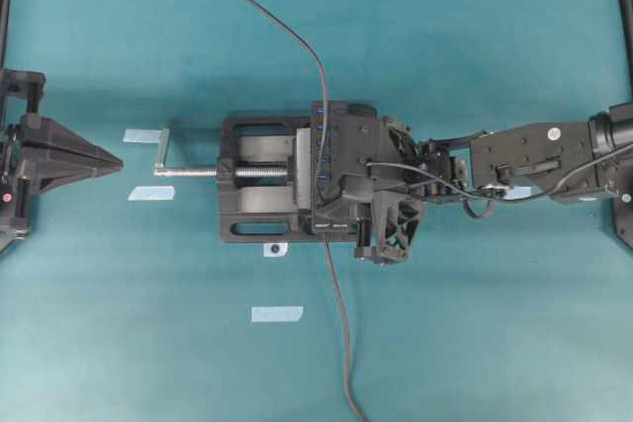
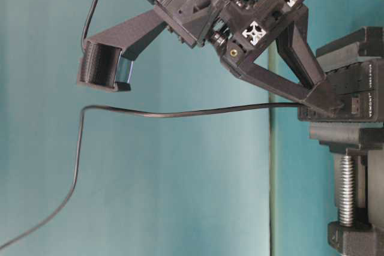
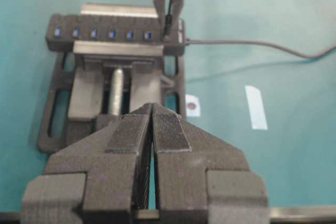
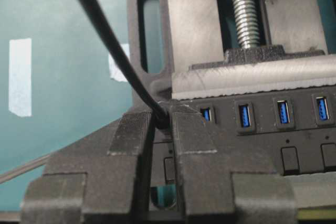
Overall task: Insert the USB into the front port of the fixed hub.
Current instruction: 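Push the USB plug into the front port with the right gripper, then open the right gripper to release the inserted cable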
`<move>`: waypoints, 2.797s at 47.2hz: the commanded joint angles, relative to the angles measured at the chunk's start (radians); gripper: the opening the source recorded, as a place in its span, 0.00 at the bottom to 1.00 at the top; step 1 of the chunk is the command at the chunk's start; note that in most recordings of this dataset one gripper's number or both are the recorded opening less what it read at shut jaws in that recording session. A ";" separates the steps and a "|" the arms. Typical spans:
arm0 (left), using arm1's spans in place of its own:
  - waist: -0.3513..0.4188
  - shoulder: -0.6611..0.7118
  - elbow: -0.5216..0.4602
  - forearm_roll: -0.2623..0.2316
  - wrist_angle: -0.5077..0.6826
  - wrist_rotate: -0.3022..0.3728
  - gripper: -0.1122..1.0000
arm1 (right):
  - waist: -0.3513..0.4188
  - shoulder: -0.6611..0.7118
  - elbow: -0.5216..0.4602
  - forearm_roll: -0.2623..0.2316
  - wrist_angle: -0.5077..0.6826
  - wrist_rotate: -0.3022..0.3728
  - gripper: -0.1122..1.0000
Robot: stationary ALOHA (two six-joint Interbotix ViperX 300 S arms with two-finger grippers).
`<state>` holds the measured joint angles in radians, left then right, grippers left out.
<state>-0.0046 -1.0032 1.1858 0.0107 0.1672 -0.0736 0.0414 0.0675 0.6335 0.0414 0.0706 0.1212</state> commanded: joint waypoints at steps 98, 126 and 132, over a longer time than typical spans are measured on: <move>-0.002 -0.006 -0.003 0.002 -0.009 -0.005 0.10 | 0.017 -0.008 -0.080 -0.009 0.132 0.018 0.29; -0.002 -0.006 -0.005 0.002 -0.009 -0.006 0.10 | 0.017 -0.020 -0.091 -0.009 0.133 0.029 0.81; -0.002 -0.006 -0.003 0.002 -0.008 -0.006 0.10 | 0.017 -0.031 -0.091 -0.009 0.138 0.028 0.81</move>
<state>-0.0046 -1.0140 1.1934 0.0107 0.1672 -0.0782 0.0552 0.0813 0.5645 0.0337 0.2086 0.1411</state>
